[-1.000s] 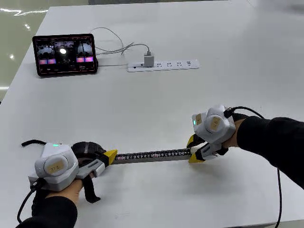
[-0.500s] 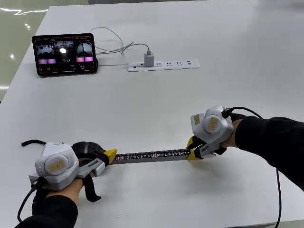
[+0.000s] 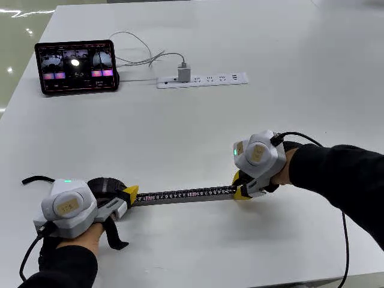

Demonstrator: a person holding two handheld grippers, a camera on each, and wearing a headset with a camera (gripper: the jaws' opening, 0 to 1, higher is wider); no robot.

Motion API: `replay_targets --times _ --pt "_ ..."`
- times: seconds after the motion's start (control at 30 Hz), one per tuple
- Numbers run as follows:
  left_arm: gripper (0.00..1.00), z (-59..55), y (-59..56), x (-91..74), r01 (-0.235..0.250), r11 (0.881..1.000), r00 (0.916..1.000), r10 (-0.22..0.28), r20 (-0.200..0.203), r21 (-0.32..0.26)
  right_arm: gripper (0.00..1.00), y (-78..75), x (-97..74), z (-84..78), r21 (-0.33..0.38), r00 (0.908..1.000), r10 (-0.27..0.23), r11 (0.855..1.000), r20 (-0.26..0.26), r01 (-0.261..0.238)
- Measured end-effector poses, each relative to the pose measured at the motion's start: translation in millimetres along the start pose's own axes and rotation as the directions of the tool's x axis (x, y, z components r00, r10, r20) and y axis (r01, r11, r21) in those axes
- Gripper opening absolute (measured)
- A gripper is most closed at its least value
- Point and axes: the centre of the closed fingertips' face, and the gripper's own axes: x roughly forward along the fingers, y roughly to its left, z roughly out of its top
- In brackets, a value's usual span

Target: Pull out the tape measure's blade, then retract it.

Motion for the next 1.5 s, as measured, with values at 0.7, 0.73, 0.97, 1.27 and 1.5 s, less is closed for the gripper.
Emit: replay_targets --times 0.7,0.73,0.97,1.27,1.5 --pt "0.60 -3.7 3.4 2.4 -0.010 1.000 0.9992 0.011 -0.040 0.022 0.09 -0.9 -0.4 -0.2 0.014 0.9999 0.001 1.000 0.013 -0.001" --pt "0.60 -3.7 3.2 2.0 -0.009 1.000 0.9992 0.009 -0.040 0.022 0.09 -1.0 -0.4 -0.2 0.016 0.9999 0.001 1.000 0.014 -0.001" --pt "0.60 -4.7 3.4 3.6 -0.005 1.000 0.9981 0.007 -0.062 0.027 0.08 -1.0 -0.6 0.3 0.047 1.0000 -0.010 0.999 -0.001 0.010" --pt "0.60 -5.6 4.0 4.5 -0.004 1.000 0.9977 0.005 -0.067 0.021 0.08 -2.3 -0.6 2.0 0.067 1.0000 -0.006 0.998 -0.001 0.007" --pt "0.60 -5.4 3.4 4.4 0.000 1.000 0.9976 0.001 -0.069 0.018 0.09 -2.1 0.6 2.8 0.077 1.0000 -0.003 0.997 -0.006 0.003"
